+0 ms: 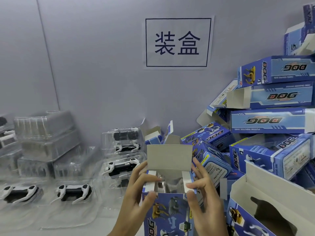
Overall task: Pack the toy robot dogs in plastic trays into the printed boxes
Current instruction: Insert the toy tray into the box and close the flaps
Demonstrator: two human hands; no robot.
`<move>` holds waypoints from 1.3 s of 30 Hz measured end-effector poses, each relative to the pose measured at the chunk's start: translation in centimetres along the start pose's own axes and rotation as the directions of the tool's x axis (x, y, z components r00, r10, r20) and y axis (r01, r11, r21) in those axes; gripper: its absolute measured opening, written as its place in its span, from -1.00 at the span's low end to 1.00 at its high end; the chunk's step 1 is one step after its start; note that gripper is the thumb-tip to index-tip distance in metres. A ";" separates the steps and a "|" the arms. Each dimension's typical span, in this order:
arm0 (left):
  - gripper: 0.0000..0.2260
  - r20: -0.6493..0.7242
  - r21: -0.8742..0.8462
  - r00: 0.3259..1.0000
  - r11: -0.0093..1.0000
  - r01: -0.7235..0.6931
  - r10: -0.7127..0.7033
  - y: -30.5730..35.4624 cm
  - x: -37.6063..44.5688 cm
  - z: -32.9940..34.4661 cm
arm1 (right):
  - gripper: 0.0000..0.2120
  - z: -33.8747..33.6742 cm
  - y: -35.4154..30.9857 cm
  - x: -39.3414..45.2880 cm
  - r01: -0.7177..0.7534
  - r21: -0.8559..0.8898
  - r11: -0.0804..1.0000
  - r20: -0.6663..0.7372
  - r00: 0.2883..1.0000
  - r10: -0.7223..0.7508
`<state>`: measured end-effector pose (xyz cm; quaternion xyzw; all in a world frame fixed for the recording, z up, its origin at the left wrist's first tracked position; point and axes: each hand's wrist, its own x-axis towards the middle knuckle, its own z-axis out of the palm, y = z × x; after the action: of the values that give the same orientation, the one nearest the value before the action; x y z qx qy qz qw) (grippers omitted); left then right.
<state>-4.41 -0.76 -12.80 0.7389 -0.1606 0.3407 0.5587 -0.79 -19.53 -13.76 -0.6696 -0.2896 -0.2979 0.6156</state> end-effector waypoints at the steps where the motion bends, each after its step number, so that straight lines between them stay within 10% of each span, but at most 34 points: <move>1: -0.66 -0.031 0.007 0.999 1.000 0.005 -0.004 0.0 0.1 0.1 | -0.77 0.0 0.1 0.2 0.002 0.008 1.000 0.002 1.000 -0.002; 17: -0.64 -0.124 -0.291 0.991 0.957 0.018 -0.056 1.3 -0.3 0.6 | -0.71 0.3 -0.6 -0.1 -0.005 0.071 0.997 -0.062 0.998 0.010; 27: -0.68 0.108 -0.124 0.993 0.992 -0.028 0.042 0.3 -0.2 -1.7 | -0.75 0.2 -0.2 -0.4 -0.176 0.227 0.958 0.011 0.984 0.178; 39: -0.77 0.021 -0.095 0.995 0.991 -0.090 0.093 0.6 -0.2 -0.3 | -0.60 0.3 -1.1 -0.4 -0.095 0.245 0.965 -0.017 0.995 0.102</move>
<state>-4.99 -0.65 -12.47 0.7080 -0.2173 0.3487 0.5744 -1.88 -19.20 -13.35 -0.5981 -0.2815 -0.2389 0.7113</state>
